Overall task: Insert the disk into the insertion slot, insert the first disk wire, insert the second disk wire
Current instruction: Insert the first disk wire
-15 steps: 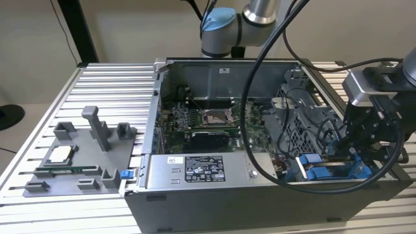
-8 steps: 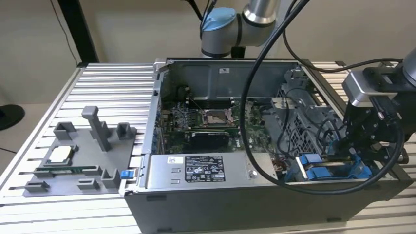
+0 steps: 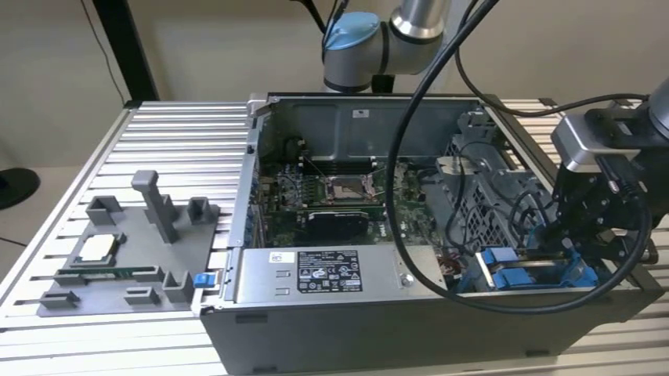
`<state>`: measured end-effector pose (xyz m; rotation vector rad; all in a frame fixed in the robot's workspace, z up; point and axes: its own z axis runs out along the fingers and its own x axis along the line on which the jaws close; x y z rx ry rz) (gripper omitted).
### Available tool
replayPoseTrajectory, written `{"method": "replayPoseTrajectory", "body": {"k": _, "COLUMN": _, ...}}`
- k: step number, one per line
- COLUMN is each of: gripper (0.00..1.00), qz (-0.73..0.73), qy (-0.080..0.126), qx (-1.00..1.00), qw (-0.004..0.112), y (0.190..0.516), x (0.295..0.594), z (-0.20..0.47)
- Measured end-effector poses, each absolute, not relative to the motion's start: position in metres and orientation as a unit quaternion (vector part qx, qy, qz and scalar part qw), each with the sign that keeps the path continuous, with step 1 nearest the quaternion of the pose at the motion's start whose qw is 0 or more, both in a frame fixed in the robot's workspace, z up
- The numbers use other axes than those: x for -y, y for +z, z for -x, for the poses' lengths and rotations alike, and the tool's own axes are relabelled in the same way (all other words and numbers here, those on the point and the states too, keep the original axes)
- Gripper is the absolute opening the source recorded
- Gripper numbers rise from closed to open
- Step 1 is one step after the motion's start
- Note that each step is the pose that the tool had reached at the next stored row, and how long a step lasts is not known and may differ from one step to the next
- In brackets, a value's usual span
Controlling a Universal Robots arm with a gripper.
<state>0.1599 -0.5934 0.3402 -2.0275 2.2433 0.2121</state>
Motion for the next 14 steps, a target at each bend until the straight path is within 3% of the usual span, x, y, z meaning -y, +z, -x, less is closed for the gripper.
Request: {"method": "replayPoseTrajectory", "body": {"k": 14, "gripper": 0.0, "qz": 0.668, "qy": 0.07, "qx": -0.739, "qw": 0.056, "y": 0.3365, "x": 0.5947, "z": -0.16}}
